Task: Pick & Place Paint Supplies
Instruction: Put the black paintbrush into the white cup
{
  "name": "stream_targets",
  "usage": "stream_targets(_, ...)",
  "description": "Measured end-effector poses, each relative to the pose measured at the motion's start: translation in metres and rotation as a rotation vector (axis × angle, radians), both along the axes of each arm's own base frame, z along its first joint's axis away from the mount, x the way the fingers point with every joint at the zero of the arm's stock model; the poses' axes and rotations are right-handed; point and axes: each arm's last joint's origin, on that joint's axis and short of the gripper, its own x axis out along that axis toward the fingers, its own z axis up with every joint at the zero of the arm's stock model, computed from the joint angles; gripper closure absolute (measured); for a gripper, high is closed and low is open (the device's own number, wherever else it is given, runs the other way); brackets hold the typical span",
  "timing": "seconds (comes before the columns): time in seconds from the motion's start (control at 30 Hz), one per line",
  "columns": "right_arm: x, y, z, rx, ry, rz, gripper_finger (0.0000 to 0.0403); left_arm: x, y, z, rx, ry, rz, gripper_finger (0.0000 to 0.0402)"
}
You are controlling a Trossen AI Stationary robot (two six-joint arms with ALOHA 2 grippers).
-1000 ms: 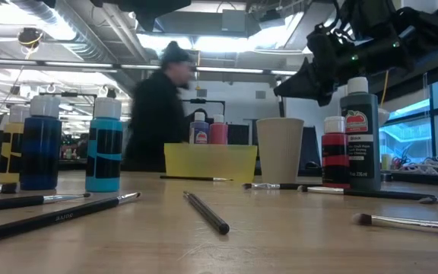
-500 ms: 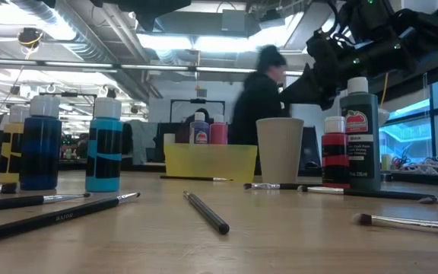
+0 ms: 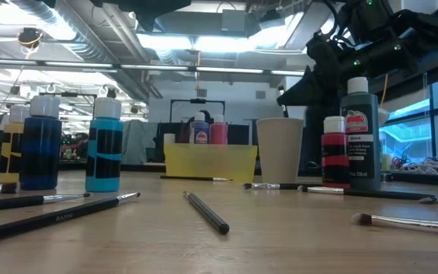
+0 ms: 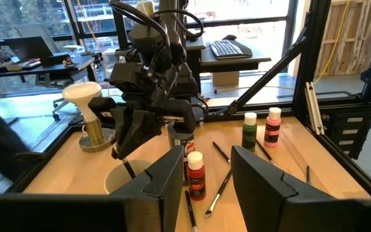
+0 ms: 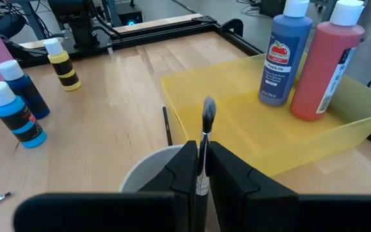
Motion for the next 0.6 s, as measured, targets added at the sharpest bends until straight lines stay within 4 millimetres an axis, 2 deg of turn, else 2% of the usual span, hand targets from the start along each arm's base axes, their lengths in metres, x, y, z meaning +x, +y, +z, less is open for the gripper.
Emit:
stream_targets(0.4,-0.0002,0.0000,-0.0006,0.017,0.001,-0.006,0.0361,0.0000,0.0000,0.0000,0.000,0.000,0.000,0.0276)
stream_targets(0.6,-0.0007,0.0001,-0.0020,0.019,0.016,-0.006,0.0330,0.0000,0.0000,0.0000,0.000,0.000,0.000,0.0276)
